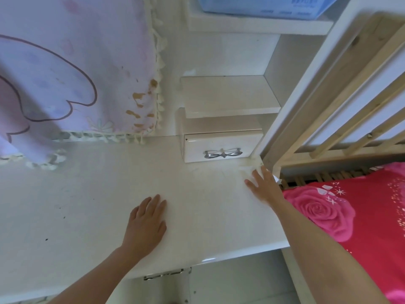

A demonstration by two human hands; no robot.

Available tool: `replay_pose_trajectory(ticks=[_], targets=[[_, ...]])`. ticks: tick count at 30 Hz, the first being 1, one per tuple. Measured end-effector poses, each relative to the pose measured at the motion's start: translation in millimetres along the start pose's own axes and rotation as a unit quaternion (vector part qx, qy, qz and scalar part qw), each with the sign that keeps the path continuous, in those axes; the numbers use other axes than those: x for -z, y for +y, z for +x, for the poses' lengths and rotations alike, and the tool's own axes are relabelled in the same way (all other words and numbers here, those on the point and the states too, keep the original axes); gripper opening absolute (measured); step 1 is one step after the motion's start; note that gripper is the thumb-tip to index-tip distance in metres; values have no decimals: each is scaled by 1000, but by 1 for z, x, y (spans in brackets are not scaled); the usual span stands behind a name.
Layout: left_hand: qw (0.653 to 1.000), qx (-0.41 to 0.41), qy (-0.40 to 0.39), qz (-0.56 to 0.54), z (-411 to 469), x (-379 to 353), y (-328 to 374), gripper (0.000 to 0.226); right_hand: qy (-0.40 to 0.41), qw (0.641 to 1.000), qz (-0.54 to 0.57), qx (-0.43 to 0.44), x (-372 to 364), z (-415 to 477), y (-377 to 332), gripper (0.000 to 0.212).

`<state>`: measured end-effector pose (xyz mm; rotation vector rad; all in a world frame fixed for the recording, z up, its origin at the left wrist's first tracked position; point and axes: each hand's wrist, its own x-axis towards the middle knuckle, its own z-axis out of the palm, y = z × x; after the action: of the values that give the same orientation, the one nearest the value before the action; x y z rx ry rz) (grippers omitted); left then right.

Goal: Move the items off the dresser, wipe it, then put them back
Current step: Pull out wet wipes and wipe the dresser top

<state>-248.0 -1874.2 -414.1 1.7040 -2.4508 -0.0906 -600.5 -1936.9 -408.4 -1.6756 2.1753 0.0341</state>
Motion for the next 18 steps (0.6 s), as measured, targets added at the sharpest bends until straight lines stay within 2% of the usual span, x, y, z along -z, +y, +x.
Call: replay_pose_trajectory(ticks=[5, 10, 18], targets=[[996, -18, 85, -27, 5, 7, 13, 40, -17, 1000, -1, 20, 9, 39, -1, 56], [995, -42, 81, -28, 8, 5, 17, 43, 0, 999, -5, 44, -8, 13, 13, 61], [998, -26, -29, -52, 1, -5, 46, 43, -18, 999, -16, 22, -34, -140, 34, 129]])
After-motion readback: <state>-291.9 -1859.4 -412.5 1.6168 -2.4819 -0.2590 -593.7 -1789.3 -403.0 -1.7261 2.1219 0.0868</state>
